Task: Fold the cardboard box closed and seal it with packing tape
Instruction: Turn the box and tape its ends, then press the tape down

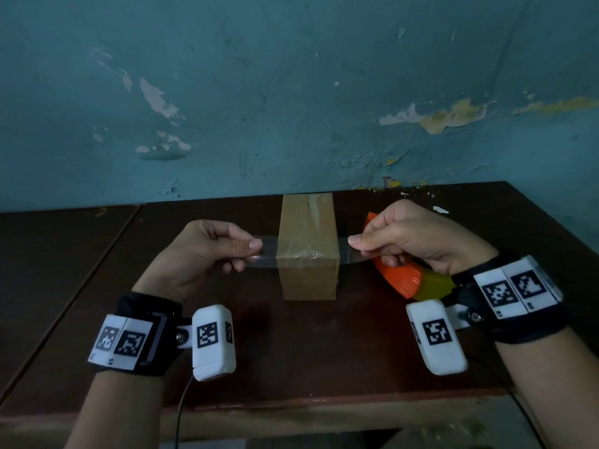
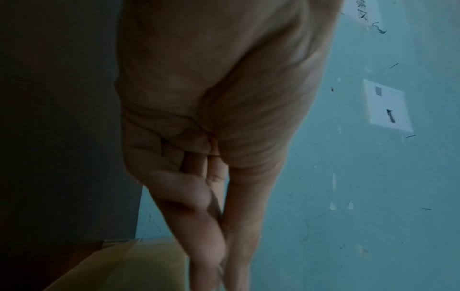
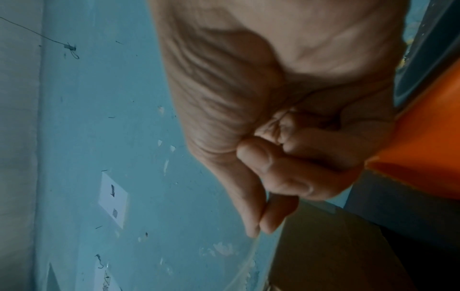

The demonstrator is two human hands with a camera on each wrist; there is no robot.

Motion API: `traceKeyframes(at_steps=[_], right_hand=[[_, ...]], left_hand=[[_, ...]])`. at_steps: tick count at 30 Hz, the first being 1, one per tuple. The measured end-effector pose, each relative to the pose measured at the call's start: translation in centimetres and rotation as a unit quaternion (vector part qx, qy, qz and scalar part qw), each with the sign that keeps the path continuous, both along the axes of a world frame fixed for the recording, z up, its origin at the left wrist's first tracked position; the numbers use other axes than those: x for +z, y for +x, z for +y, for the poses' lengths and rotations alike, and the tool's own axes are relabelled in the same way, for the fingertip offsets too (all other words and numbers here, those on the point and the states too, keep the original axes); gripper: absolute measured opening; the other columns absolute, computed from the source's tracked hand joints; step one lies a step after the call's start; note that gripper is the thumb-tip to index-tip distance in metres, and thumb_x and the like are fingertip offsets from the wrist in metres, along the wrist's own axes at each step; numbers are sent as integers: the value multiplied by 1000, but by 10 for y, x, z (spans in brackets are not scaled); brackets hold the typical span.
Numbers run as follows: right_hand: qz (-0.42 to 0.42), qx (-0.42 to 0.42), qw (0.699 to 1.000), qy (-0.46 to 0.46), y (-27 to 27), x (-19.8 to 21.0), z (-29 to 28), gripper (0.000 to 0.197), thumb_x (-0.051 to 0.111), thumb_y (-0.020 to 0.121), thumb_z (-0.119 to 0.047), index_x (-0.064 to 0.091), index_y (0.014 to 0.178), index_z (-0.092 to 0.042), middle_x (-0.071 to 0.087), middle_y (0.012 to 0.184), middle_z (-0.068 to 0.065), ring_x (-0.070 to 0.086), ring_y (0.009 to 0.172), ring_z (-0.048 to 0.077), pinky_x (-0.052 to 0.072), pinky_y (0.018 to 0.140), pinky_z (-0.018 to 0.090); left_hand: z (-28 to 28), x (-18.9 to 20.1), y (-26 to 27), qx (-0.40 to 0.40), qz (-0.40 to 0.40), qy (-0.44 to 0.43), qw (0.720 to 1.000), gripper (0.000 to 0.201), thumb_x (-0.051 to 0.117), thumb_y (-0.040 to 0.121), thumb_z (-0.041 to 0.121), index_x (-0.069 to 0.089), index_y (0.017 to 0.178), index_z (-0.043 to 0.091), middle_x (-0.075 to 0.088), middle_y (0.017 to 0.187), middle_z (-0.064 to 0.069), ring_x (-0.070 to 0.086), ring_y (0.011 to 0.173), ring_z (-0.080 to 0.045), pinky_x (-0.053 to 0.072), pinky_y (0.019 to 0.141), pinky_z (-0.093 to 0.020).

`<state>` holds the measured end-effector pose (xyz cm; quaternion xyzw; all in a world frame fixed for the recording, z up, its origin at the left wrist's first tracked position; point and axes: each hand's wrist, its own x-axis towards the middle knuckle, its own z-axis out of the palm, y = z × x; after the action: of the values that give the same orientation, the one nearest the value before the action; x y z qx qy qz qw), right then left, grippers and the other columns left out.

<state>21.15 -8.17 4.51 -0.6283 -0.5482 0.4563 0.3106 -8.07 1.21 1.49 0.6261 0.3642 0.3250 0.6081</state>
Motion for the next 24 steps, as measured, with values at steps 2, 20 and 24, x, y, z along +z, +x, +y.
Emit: traceKeyframes(at_steps=[2,20,24], right_hand=[[-4,-2,1000,0,-1,1,0,25,77,87,-22,70,69,-7,62,51,-1,48,45,10,32,51,26],[20,-1,1000,12,-6,-1,1,25,77,87,-21,69,72,-2,42,43,-1,40,40,10,36,45,20],[12,-4,1000,15,-7,-3,2,26,77,87,-22,70,72,-3,44,43,-1,41,39,9,36,45,19]], left_hand=[[0,0,-1,-3,2,-4,1000,60,100,30,57,80,69,16,74,68,-4,59,48,-3,43,44,-12],[6,-5,-9,2,-14,-21,1000,60,100,29,57,79,67,16,72,65,-2,57,47,-2,41,44,-11],[7,-6,-10,2,-12,-28,1000,61,101,29,56,79,68,15,72,66,-3,57,47,-3,41,44,-11]])
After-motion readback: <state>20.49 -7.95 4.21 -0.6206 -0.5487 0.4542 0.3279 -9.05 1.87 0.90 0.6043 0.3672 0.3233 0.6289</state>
